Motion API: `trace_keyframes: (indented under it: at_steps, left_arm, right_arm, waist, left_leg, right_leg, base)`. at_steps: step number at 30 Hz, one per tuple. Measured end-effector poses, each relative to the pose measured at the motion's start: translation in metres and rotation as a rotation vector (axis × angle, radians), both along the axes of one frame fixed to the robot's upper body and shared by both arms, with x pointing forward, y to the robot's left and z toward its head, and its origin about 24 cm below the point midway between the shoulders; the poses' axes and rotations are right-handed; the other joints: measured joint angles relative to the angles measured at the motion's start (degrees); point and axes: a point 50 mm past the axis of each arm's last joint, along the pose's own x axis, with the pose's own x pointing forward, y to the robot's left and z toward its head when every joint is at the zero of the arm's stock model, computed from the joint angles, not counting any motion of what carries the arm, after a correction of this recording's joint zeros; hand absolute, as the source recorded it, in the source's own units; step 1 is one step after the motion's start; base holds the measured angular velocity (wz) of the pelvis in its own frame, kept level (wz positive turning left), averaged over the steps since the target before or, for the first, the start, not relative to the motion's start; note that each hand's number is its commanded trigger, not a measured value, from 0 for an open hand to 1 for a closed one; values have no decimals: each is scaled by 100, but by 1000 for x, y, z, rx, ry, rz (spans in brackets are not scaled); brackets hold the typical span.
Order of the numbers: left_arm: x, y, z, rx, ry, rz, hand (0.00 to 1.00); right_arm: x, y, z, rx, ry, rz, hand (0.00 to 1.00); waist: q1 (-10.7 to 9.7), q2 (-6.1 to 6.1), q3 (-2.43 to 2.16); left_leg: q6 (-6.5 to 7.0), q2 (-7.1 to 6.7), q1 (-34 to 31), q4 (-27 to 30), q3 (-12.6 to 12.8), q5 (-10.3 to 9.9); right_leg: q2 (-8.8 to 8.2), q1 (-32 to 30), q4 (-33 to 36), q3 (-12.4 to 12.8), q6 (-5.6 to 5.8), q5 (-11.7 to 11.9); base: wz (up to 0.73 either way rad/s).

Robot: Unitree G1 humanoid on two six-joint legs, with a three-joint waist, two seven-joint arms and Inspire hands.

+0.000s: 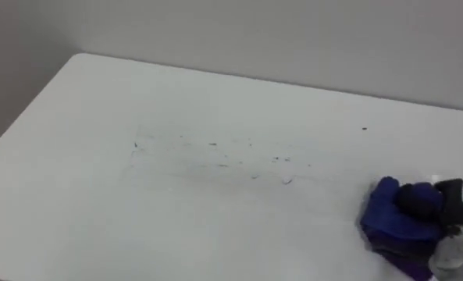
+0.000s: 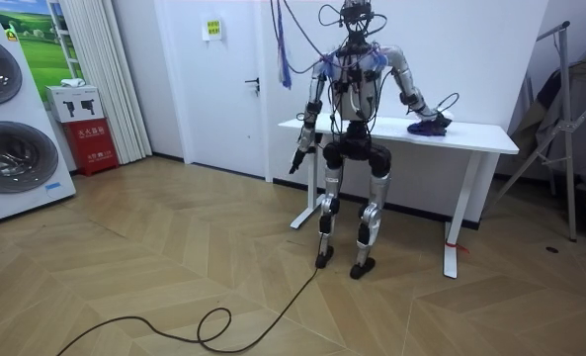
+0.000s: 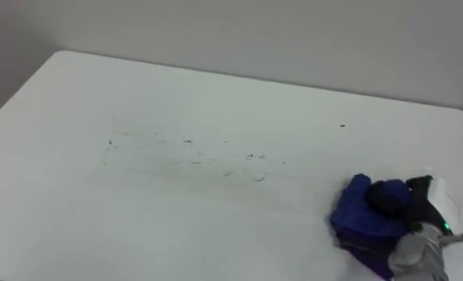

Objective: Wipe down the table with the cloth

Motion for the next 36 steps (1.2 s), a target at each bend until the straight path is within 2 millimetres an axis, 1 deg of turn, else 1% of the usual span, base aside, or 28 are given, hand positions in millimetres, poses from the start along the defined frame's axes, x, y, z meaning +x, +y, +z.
trace_keyframes:
  at_steps: [2, 3, 4, 5, 6, 7, 8, 9, 10, 11, 12, 13, 14, 15, 16, 17, 18, 20, 22, 25, 27, 29, 30, 32, 33, 34, 35, 36]
  left_arm:
    - [3, -4, -1, -11, 9, -10, 0]
    - [5, -6, -2, -16, 4, -11, 0]
    - [9, -9, -2, -27, -10, -12, 0]
    - [10, -10, -2, -32, -14, -16, 0]
    - [7, -9, -2, -29, -8, -14, 0]
    - [-1, -8, -2, -25, 14, -10, 0]
    - [-16, -6, -2, -25, 55, 8, 0]
    - [-23, -5, -2, -26, 72, 21, 0]
    - [-35, -3, -1, -23, 101, 45, 0]
    - [-44, -1, 0, -19, 121, 60, 0]
    - [-48, 0, 1, -16, 130, 59, 0]
    - [-54, 2, 2, -19, 143, 76, 0]
    - [-62, 6, 4, -9, 151, 106, 0]
    - [-65, 9, 5, -2, 150, 123, 0]
    - [-67, 13, 7, 12, 148, 144, 0]
    - [-65, 16, 8, 18, 136, 150, 0]
    - [-65, 16, 8, 19, 131, 150, 0]
    - [-55, 17, 8, 20, 81, 127, 0]
    - [-47, 18, 9, 24, 52, 114, 0]
    - [-36, 16, 10, 27, 23, 81, 0]
    - [-29, 9, 7, 11, 22, 41, 0]
    - [-20, -2, 2, -17, 21, 16, 0]
    - [-20, -4, 1, -20, 29, 10, 0]
    - [-18, -10, -3, -31, 54, -9, 0]
    - [-18, -11, -4, -34, 66, -12, 0]
    - [-20, -12, -6, -37, 91, -16, 0]
    - [-20, -13, -6, -39, 105, -26, 0]
    - [-19, -13, -6, -41, 108, -28, 0]
  right_arm:
    - [46, 64, 30, -58, -61, 293, 100]
    - [54, 78, 37, -60, -77, 349, 100]
    - [66, 93, 50, -65, -106, 422, 100]
    - [73, 98, 59, -75, -132, 456, 100]
    - [76, 100, 62, -76, -141, 460, 100]
    - [79, 100, 65, -72, -149, 466, 100]
    - [77, 95, 61, -72, -136, 451, 100]
    - [75, 91, 57, -73, -122, 438, 100]
    - [64, 76, 44, -70, -78, 394, 100]
    - [45, 56, 23, -67, -8, 330, 100]
    - [34, 45, 11, -60, 28, 292, 100]
    - [10, 25, -2, 34, 6, 181, 100]
    - [-7, 13, -11, 82, -12, 106, 100]
    - [-15, 8, -14, 96, -17, 78, 100]
    - [-29, -2, -19, 106, -26, 34, 100]
    - [-42, -13, -22, 106, -36, -20, 100]
    - [-48, -18, -23, 106, -38, -47, 100]
    - [-62, -36, -26, 101, -38, -138, 100]
    - [-73, -45, -29, 91, -23, -191, 100]
    - [-80, -48, -33, 89, -6, -225, 100]
    - [-74, -47, -32, 95, -6, -233, 100]
    - [-51, -38, -28, 80, 10, -217, 100]
    - [-45, -33, -27, 75, 19, -206, 100]
    - [-9, -1, -15, 39, 33, -72, 100]
    - [4, 13, -9, 38, 27, -7, 100]
    - [27, 39, 5, 12, 3, 129, 100]
    - [48, 70, 23, -6, -41, 254, 100]
    - [56, 84, 31, -17, -63, 308, 100]
  waist:
    - [175, 2, 28]
    - [259, 4, 31]
    - [367, -3, 73]
    - [544, -29, 72]
    - [620, -48, 77]
    - [651, -71, 90]
    - [650, -99, 79]
    - [650, -112, 83]
    - [646, -143, 84]
    - [575, -159, 79]
    - [534, -160, 79]
    - [467, -150, 80]
    - [391, -136, 82]
    - [332, -133, 84]
    - [135, -160, 69]
    - [-17, -166, 65]
    - [-56, -160, 61]
    - [-227, -89, 7]
    - [-322, -55, -51]
    - [-384, -22, -77]
    - [-376, 27, -94]
    - [-215, 108, -77]
    - [-160, 111, -75]
    - [124, 96, -61]
    - [184, 86, -47]
    - [295, 81, -34]
    - [361, 61, 26]
    - [421, 43, 45]
  left_leg:
    - [-48, 26, -96, 10, -25, 39]
    - [-57, 28, -125, 16, -46, 51]
    - [-60, 12, -157, 22, -159, 76]
    - [-58, -20, -213, 46, -346, 89]
    - [-55, -40, -222, 60, -423, 116]
    - [-47, -81, -232, 40, -589, 154]
    - [-34, -131, -235, 28, -745, 162]
    - [-25, -153, -234, 26, -806, 167]
    - [-13, -201, -235, 28, -903, 171]
    - [1, -246, -221, 33, -1010, 176]
    - [21, -272, -208, 35, -1011, 188]
    - [32, -289, -163, 36, -995, 195]
    - [33, -302, -79, 34, -966, 196]
    - [33, -315, -39, 32, -942, 196]
    - [34, -354, -5, 30, -931, 195]
    - [38, -384, 21, 21, -882, 193]
    - [42, -386, 39, 13, -813, 190]
    - [164, -387, 69, 18, -750, 116]
    - [226, -384, 87, 13, -713, 73]
    - [247, -374, 176, 25, -651, 18]
    - [249, -370, 187, 46, -611, 17]
    - [244, -305, 221, 50, -410, 19]
    - [237, -285, 217, 49, -354, 23]
    - [178, -210, 136, 29, -115, 55]
    - [159, -179, 118, 22, -45, 67]
    - [118, -132, 69, 3, 22, 93]
    - [86, -104, 46, 6, 8, 112]
    - [71, -93, 35, 2, 2, 121]
  right_leg:
    - [23, -122, 24, -61, -53, 24]
    - [23, -138, 19, -89, -61, 23]
    - [16, -145, -6, -158, -68, 16]
    - [-7, -131, -79, -307, -52, -5]
    - [-23, -119, -82, -342, -42, -21]
    - [-66, -33, -118, -507, -6, -53]
    - [-103, 74, -174, -690, 35, -78]
    - [-124, 114, -187, -759, 61, -94]
    - [-166, 190, -201, -795, 105, -120]
    - [-192, 282, -239, -768, 118, -117]
    - [-209, 339, -265, -761, 123, -117]
    - [-254, 415, -274, -697, 164, -139]
    - [-278, 507, -280, -627, 177, -142]
    - [-288, 554, -289, -607, 189, -146]
    - [-327, 608, -282, -612, 237, -175]
    - [-357, 646, -271, -587, 273, -197]
    - [-363, 659, -269, -561, 274, -197]
    - [-346, 654, -277, -516, 299, -183]
    - [-340, 687, -276, -522, 320, -178]
    - [-358, 775, -271, -511, 371, -177]
    - [-352, 767, -252, -433, 385, -157]
    - [-312, 713, -188, -271, 345, -105]
    - [-301, 661, -161, -243, 333, -97]
    - [-223, 435, -88, -74, 239, -34]
    - [-205, 361, -57, -52, 221, -23]
    - [-164, 274, -74, -55, 165, 11]
    - [-128, 202, -85, -57, 142, 21]
    - [-112, 173, -99, -51, 131, 15]
  base:
    - [-12]
    - [30]
    - [62]
    - [73]
    - [85]
    - [83]
    - [81]
    - [75]
    - [75]
    - [79]
    - [74]
    - [46]
    - [28]
    - [12]
    - [12]
    - [9]
    - [-13]
    - [-29]
    - [-18]
    - [-18]
    - [-22]
    - [-43]
    - [-52]
    - [-59]
    - [-59]
    - [-28]
    - [-12]
    - [8]
